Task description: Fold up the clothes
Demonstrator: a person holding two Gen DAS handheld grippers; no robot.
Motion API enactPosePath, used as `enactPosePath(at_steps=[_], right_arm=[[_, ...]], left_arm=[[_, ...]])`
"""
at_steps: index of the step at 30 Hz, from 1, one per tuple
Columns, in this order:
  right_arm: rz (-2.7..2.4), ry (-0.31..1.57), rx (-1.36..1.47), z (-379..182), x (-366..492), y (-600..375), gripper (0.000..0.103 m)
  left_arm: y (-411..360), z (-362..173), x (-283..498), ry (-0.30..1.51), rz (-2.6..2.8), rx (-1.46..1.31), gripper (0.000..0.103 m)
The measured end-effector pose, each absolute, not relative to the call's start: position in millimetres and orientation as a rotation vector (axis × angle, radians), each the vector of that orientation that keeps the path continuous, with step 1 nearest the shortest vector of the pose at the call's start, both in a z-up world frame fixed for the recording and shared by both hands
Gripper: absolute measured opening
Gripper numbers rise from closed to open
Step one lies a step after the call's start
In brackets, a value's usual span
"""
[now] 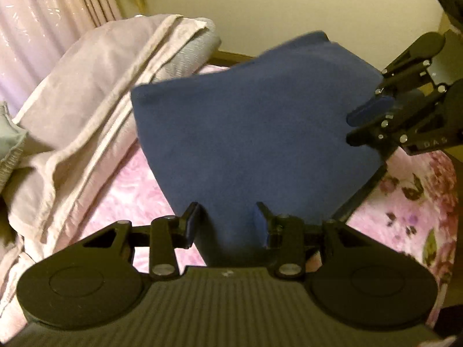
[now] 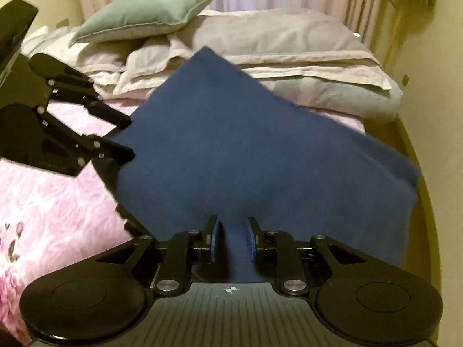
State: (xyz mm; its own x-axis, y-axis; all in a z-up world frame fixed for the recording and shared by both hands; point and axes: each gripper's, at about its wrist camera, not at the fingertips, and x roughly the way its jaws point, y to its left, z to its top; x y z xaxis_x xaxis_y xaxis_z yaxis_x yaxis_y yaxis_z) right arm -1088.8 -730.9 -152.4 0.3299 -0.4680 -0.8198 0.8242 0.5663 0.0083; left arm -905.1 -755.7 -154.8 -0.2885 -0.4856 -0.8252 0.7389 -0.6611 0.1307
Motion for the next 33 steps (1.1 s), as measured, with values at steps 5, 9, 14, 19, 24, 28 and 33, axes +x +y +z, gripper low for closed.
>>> enactPosePath(at_steps=[5, 9, 14, 19, 24, 28, 33], right_arm=[[-0.903, 0.858, 0.481, -154.8, -1094.1, -722.6, 0.021], [-0.921, 0.842, 0.482, -157.7, -1094.1, -719.6, 0.022], [-0.951, 0.818, 0.478, -163.9, -1094.5, -710.6, 0.023], [-0.962, 0.811, 0.461, -167.1, -1092.3, -708.3, 0.022], [-0.973, 0.787, 0.457, -172.1, -1090.0, -713.6, 0.022], [-0.974, 0.785, 0.461, -172.3, -1089.3, -717.0, 0.022], [-0.964, 0.801, 0.494, -167.9, -1090.9, -720.5, 0.023]], left_arm=[[-755.1, -133.1, -906.1, 0.283, -2.029, 1.170, 0.037], [-794.0, -112.7, -913.7, 0.294, -2.026, 1.087, 0.036], [-853.4, -123.6, -929.4, 0.337, -1.980, 1.102, 0.028], [-892.6, -163.3, -933.6, 0.413, -1.891, 1.186, 0.023], [-891.0, -192.8, -938.4, 0.354, -1.883, 1.190, 0.013], [-890.6, -195.2, -937.1, 0.338, -1.884, 1.157, 0.013], [-885.3, -164.4, -925.7, 0.373, -1.909, 1.100, 0.015]])
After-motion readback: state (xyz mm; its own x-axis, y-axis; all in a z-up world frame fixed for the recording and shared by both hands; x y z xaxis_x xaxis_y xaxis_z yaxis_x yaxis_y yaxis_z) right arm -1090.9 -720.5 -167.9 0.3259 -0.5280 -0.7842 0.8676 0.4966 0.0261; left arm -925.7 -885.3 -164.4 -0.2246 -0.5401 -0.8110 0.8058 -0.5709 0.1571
